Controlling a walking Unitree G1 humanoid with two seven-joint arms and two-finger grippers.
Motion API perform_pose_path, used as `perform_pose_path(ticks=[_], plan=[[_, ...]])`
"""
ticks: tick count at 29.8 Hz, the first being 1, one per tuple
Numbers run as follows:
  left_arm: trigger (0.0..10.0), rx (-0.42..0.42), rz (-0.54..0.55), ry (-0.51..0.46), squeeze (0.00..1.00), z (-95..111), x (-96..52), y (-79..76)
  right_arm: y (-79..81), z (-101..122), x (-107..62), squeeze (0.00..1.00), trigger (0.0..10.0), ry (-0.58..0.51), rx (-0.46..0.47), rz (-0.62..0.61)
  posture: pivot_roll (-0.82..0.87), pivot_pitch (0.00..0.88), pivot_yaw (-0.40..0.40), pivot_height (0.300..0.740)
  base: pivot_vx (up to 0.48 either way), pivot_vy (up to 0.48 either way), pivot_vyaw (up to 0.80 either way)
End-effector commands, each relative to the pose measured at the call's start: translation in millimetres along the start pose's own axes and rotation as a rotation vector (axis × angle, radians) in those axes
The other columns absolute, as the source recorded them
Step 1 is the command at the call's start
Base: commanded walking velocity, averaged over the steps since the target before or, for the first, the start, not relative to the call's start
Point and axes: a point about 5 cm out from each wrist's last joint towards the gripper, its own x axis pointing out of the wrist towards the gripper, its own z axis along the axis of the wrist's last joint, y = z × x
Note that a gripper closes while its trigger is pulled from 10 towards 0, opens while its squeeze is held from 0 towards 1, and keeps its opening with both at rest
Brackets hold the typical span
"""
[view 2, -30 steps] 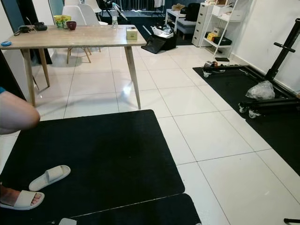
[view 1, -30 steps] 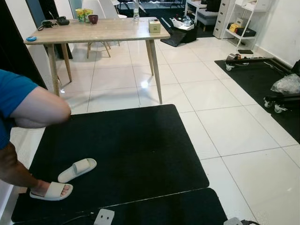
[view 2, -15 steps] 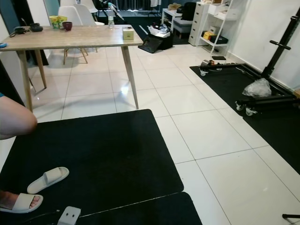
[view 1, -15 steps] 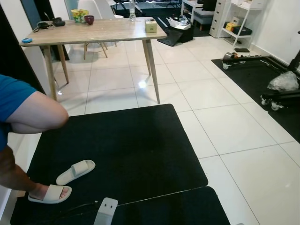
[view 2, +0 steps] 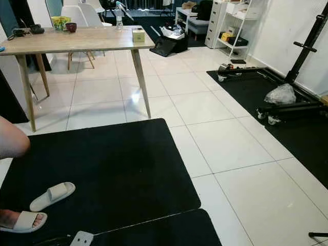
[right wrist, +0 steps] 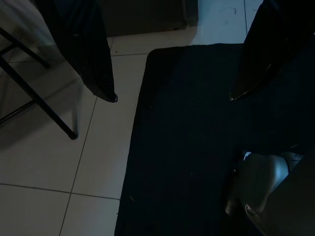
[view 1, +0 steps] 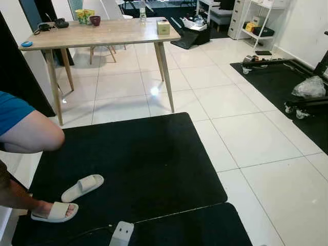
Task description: Restocking fridge
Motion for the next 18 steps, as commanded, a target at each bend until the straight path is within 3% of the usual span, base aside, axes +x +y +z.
perform_pose_path(ticks=[1, 15, 18], plan=[[10.0, 0.024, -0.005, 0.008, 0.00, 0, 0.5, -2.9, -3.2, -6, -0.7, 0.00, 10.0, 0.014, 0.016, -0.013, 0.00, 0.000, -0.032, 0.740, 0.000, 0.000, 0.00], [10.0, 0.032, -0.002, -0.052, 0.00, 23, 2.8, -8.8, 1.4, -11, -0.9, 0.00, 10.0, 0.022, 0.024, -0.005, -0.01, 0.000, -0.018, 0.740, 0.000, 0.000, 0.00], [10.0, 0.043, 0.004, -0.043, 0.00, 20, 1.5, -0.7, 3.2, -13, -1.1, 0.00, 10.0, 0.025, 0.030, -0.002, -0.02, 0.000, -0.015, 0.740, 0.000, 0.000, 0.00]])
